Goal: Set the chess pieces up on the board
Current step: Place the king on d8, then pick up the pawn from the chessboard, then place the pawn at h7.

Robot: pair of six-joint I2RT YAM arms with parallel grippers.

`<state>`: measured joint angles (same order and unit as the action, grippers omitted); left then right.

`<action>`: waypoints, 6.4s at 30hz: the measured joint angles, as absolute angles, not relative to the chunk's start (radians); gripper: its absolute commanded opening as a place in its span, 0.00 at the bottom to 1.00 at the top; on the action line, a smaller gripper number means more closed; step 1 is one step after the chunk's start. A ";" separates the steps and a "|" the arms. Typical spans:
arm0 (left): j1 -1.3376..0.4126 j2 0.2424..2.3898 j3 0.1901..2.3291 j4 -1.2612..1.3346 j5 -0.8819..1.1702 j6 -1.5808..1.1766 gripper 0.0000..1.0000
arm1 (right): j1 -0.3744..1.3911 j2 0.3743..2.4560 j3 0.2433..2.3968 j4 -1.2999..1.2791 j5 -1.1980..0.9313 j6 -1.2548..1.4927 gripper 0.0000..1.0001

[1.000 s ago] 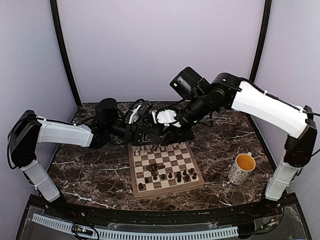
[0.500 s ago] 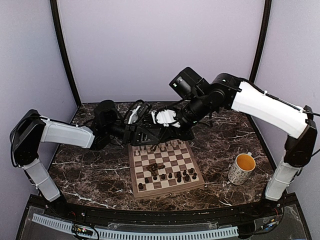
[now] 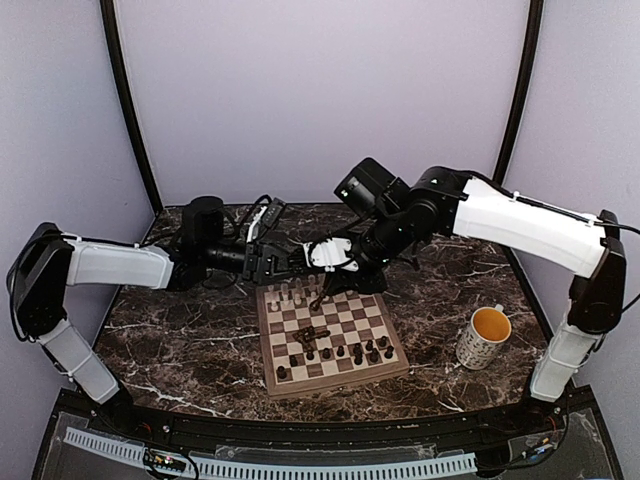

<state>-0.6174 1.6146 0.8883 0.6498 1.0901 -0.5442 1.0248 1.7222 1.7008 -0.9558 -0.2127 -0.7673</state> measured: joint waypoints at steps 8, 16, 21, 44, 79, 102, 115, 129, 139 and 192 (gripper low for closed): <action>-0.514 1.506 0.896 0.401 0.809 -0.391 0.59 | 1.064 1.732 1.652 -0.922 -0.076 -0.773 0.06; -0.480 1.428 0.896 0.264 0.533 -0.290 0.60 | 1.159 1.751 1.573 -0.913 0.025 -0.785 0.06; -0.480 1.421 0.896 0.232 0.477 -0.269 0.60 | 1.223 1.771 1.533 -0.911 0.081 -0.789 0.06; -0.480 1.421 0.897 0.207 0.451 -0.266 0.60 | 1.280 1.856 1.436 -0.917 0.263 -0.792 0.07; -0.479 1.421 0.897 0.207 0.466 -0.268 0.60 | 1.287 1.866 1.436 -0.953 0.270 -0.764 0.33; -0.711 1.498 1.130 -0.217 0.306 -0.054 0.48 | 0.852 1.631 1.451 -0.813 -0.224 -0.665 0.36; -0.602 1.427 0.980 -0.274 0.105 -0.113 0.55 | 0.916 1.913 1.579 -0.762 -0.347 -0.586 0.37; -0.457 1.326 0.868 -0.131 0.102 -0.168 0.56 | 0.962 2.087 1.730 -0.833 -0.341 -0.559 0.36; -0.457 1.333 0.868 -0.127 0.125 -0.171 0.56 | 0.963 2.143 1.769 -0.853 -0.336 -0.545 0.33; -0.457 1.343 0.868 -0.120 0.162 -0.186 0.56 | 1.126 2.176 1.912 -0.923 -0.252 -0.566 0.09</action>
